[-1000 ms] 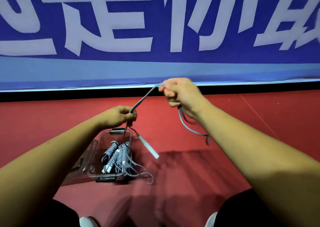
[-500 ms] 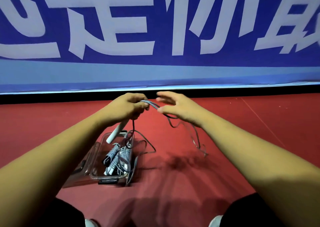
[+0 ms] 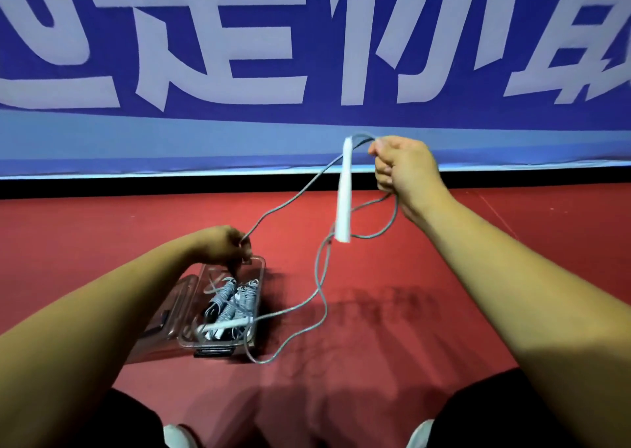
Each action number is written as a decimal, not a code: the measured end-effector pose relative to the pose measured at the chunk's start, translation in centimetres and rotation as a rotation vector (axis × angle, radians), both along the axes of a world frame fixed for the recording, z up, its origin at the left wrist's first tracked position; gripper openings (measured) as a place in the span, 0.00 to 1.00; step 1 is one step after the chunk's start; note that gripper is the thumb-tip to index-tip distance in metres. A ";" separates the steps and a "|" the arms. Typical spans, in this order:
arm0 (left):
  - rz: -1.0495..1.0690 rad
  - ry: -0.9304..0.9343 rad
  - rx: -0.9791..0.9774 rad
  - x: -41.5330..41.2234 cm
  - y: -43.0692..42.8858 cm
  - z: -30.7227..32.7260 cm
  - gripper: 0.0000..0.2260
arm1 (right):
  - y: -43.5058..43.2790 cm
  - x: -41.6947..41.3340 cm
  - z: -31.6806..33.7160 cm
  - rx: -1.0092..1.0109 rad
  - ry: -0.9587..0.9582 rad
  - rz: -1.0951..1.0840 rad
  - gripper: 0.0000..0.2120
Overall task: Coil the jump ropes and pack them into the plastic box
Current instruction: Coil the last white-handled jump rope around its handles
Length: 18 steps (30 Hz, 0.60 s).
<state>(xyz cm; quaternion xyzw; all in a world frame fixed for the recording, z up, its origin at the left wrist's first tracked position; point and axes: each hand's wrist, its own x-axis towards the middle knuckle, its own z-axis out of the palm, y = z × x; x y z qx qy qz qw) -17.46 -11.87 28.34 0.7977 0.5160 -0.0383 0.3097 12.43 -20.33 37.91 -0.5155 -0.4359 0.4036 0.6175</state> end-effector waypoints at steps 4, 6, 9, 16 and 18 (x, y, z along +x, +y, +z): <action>0.164 -0.380 -0.072 1.8 -0.6 2.4 0.09 | 0.6 1.6 -2.7 -0.111 -0.524 -0.117 0.13; 0.133 -0.540 -0.127 3.3 -1.9 4.4 0.09 | 1.0 1.9 -3.1 -0.182 -0.694 -0.104 0.11; 0.032 -0.621 -0.125 5.7 -4.1 7.1 0.09 | 1.0 2.0 -4.2 -0.376 -0.846 0.049 0.11; 0.089 -0.528 -0.074 8.9 -5.4 7.0 0.08 | -0.1 -1.0 -3.2 -0.312 -0.445 0.210 0.15; 0.104 -0.470 -0.055 9.2 -5.1 6.6 0.07 | -0.9 -2.6 -2.9 -0.368 -0.153 0.413 0.11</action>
